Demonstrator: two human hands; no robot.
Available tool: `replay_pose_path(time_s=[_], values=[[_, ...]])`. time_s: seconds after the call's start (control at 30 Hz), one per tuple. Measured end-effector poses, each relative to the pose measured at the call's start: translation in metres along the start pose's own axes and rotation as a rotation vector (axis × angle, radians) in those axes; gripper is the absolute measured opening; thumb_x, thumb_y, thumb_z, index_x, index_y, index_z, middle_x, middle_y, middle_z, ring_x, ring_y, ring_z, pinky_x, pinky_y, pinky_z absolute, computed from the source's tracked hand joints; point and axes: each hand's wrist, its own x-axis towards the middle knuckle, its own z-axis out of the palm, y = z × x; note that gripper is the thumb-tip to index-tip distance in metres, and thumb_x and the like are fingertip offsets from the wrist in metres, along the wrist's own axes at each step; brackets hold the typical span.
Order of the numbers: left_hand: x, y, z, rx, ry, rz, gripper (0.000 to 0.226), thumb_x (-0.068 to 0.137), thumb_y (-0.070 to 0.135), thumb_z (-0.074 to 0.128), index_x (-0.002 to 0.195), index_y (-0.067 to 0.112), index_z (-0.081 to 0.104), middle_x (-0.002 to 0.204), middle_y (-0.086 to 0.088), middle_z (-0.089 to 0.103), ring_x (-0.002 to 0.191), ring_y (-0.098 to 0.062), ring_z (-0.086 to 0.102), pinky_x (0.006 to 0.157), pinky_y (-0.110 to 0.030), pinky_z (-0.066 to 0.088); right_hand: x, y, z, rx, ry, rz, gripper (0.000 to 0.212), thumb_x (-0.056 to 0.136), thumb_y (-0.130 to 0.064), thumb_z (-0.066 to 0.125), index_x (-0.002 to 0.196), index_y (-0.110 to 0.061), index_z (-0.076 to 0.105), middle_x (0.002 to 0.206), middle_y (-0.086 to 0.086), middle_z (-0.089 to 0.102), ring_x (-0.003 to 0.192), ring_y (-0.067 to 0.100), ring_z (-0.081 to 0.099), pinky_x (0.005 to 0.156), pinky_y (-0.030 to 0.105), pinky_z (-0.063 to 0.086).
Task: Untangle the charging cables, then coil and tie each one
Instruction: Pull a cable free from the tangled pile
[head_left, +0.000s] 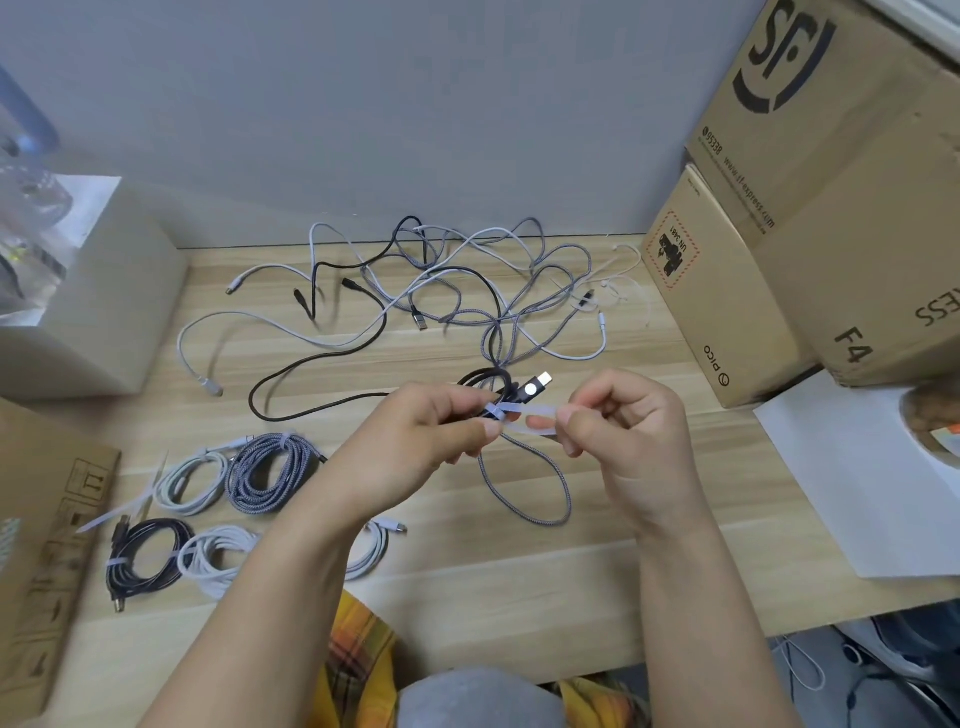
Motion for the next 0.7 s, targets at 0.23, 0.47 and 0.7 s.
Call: replay_pose_path(time_s=[0.23,0.47,0.7], values=[[-0.0009,-0.0017,-0.0047,0.127,-0.064,0.003,0.028,0.076,0.033,0.055,0.094,0.019,0.072,0.065,0.006,0.050,0.067,-0.010,0.042,0.065,-0.025,0.034,-0.0001,-0.0007,-0.0006,-0.008,-0.027,0.031,0.012,0.054,-0.025,0.067,0.049,-0.021,0.057,0.045,-0.007,0.049,0.047,0.016,0.042,0.068,0.068,0.044],[-0.0031,0.0011,-0.0051,0.185,-0.118,0.070,0.021,0.084,0.031,0.056,0.097,0.024,0.071,0.068,-0.003,0.047,0.066,-0.013,0.038,0.063,-0.025,0.031,0.0024,0.0001,-0.0008,-0.005,-0.072,0.124,0.024,0.066,-0.005,0.061,0.049,-0.021,0.059,0.043,-0.003,0.048,0.042,0.011,0.043,0.064,0.054,0.051],[0.0013,-0.0029,-0.0038,0.268,-0.076,0.111,0.025,0.087,0.028,0.059,0.089,0.003,0.064,0.068,-0.008,0.038,0.062,-0.014,0.030,0.058,-0.029,0.023,0.0009,0.0074,0.0052,-0.115,-0.114,0.185,0.012,0.070,-0.018,0.068,0.058,-0.019,0.064,0.059,0.008,0.061,0.056,0.017,0.056,0.062,0.030,0.048]])
